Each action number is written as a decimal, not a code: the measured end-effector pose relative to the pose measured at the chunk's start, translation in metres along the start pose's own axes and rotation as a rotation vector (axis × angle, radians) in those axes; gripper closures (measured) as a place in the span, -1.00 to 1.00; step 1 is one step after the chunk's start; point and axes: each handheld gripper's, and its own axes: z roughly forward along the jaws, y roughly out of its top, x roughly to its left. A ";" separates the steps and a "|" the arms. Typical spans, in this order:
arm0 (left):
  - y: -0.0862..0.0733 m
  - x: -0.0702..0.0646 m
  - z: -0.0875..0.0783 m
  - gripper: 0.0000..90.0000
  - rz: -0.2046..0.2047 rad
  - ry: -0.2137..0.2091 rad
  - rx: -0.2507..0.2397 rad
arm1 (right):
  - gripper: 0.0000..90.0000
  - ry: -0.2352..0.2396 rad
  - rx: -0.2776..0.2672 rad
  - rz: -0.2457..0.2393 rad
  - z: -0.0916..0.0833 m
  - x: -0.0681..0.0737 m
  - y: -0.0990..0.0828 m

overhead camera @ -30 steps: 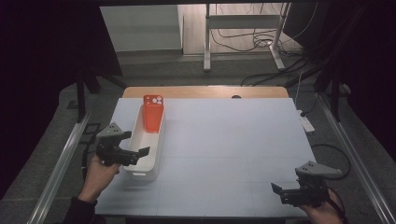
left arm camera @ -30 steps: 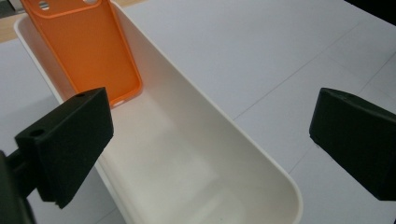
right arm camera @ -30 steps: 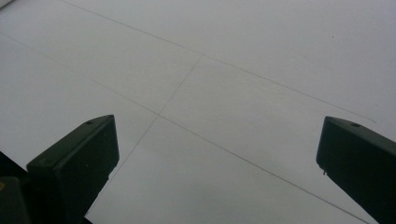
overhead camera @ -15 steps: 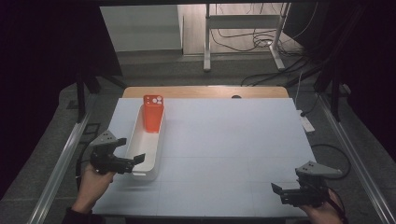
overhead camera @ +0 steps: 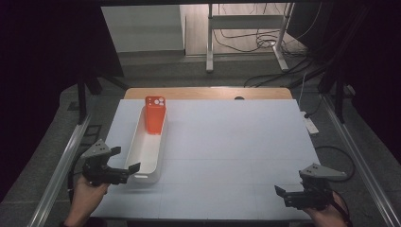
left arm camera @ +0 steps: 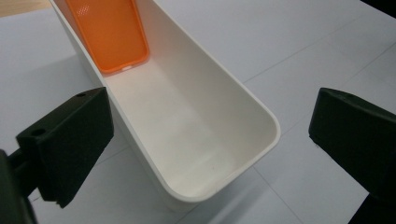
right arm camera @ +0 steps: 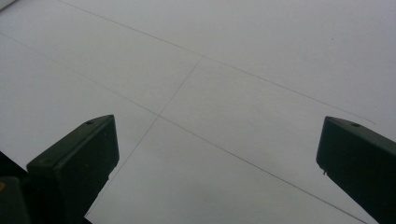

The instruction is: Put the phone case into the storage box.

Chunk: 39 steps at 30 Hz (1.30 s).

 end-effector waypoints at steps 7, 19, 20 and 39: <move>-0.007 -0.004 -0.007 -0.98 -0.002 0.010 -0.003 | -1.00 -0.001 -0.001 -0.002 0.000 0.000 0.000; -0.021 -0.007 -0.021 -0.98 -0.009 0.035 -0.009 | -1.00 -0.002 0.000 -0.001 0.000 0.000 0.000; -0.022 -0.007 -0.022 -0.98 -0.011 0.038 -0.008 | -1.00 -0.003 -0.001 -0.002 0.000 0.000 0.000; -0.044 -0.015 -0.036 -0.99 -0.007 0.091 0.009 | -1.00 -0.005 -0.004 0.000 -0.001 0.000 0.000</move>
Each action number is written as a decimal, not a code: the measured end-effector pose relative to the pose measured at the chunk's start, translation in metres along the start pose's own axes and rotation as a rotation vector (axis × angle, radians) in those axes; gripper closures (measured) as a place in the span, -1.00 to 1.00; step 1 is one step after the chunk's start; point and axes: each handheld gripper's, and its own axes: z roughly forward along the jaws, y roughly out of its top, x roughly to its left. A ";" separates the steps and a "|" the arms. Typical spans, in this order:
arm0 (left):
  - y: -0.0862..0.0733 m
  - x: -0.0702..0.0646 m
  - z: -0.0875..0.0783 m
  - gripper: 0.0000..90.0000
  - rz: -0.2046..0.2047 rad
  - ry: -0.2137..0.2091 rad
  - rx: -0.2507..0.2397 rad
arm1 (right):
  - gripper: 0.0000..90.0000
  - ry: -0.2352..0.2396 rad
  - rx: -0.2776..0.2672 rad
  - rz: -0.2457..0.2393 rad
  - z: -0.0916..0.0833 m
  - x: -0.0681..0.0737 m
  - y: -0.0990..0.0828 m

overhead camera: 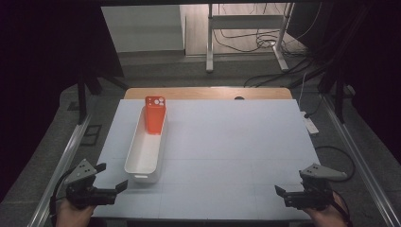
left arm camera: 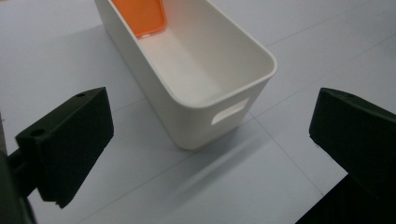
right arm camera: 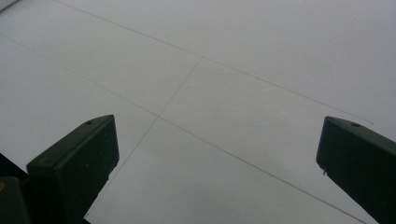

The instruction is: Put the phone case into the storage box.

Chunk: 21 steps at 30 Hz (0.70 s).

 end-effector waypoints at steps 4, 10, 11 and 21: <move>-0.004 -0.001 -0.001 -0.99 0.001 0.010 0.008 | -1.00 0.000 0.002 0.001 0.000 0.000 0.000; -0.009 -0.002 -0.003 -0.99 0.000 0.023 0.013 | -1.00 0.000 0.001 -0.001 0.000 0.000 0.000; -0.010 -0.002 -0.004 -0.99 -0.001 0.024 0.015 | -1.00 0.000 0.002 -0.001 0.000 0.000 0.000; -0.015 -0.004 -0.002 -0.99 0.013 0.064 0.054 | -1.00 0.000 0.001 -0.002 0.000 0.000 0.000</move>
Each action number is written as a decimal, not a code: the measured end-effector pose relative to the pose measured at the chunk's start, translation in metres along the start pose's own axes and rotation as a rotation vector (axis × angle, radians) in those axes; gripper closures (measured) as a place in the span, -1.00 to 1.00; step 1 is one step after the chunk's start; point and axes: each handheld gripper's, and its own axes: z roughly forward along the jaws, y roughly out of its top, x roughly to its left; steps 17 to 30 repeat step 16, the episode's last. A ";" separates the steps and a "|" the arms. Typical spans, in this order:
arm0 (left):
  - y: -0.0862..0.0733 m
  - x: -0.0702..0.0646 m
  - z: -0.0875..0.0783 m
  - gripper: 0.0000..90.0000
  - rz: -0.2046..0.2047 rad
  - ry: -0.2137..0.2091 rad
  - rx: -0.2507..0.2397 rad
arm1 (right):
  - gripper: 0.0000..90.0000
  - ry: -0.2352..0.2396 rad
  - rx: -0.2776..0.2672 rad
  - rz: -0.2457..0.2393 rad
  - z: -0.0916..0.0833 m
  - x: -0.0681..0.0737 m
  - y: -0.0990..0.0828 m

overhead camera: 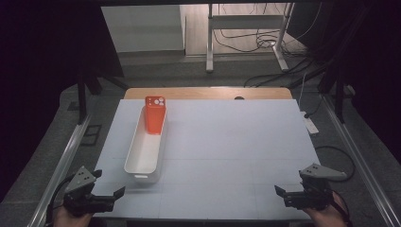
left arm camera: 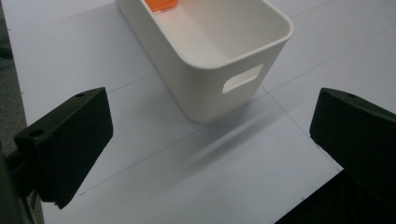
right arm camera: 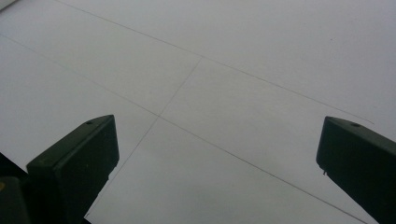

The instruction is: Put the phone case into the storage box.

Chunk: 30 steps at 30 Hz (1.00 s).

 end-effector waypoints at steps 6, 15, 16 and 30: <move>-0.001 -0.001 0.001 -0.99 0.002 0.011 0.016 | -1.00 0.001 -0.001 -0.001 0.000 0.000 0.000; 0.000 0.000 0.004 -0.98 -0.011 0.019 0.040 | -1.00 0.001 0.005 -0.003 0.001 0.000 0.000; 0.000 0.000 0.004 -0.98 -0.011 0.019 0.040 | -1.00 0.006 0.007 -0.001 0.002 -0.001 0.000; 0.000 0.000 0.004 -0.98 -0.011 0.019 0.040 | -1.00 0.006 0.007 -0.001 0.002 -0.001 0.000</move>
